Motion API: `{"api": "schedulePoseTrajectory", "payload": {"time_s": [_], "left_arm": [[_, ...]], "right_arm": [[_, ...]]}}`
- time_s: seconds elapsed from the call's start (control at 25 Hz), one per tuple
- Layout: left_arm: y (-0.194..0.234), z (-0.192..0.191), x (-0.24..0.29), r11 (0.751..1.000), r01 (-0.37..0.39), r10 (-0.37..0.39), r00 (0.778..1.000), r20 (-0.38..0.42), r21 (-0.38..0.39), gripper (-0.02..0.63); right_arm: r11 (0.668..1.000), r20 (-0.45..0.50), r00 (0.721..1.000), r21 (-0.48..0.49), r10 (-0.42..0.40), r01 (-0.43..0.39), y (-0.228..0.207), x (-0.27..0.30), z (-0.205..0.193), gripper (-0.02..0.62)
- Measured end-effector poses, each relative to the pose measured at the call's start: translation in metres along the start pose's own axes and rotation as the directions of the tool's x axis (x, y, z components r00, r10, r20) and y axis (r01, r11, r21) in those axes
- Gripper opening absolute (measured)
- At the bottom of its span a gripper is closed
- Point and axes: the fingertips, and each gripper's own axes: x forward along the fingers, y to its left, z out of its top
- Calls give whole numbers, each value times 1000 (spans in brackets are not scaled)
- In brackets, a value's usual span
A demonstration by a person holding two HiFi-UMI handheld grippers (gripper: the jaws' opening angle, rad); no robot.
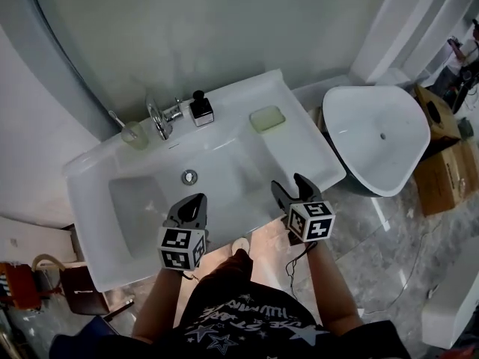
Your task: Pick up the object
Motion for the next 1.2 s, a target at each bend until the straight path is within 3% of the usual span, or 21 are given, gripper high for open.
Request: {"api": "schedulePoseTrajectory", "payload": {"time_s": [0.28, 0.72, 1.2], "left_arm": [[22, 21, 46, 999, -13, 12, 1000, -17, -29, 15], [49, 28, 99, 999, 9, -11, 998, -57, -36, 15], [63, 15, 117, 998, 16, -21, 996, -88, -62, 15]], "right_arm": [[996, -72, 997, -84, 20, -26, -12, 70, 25, 291], [978, -153, 988, -209, -35, 3, -20, 156, 52, 278], [953, -267, 960, -302, -90, 6, -31, 224, 30, 187]]}}
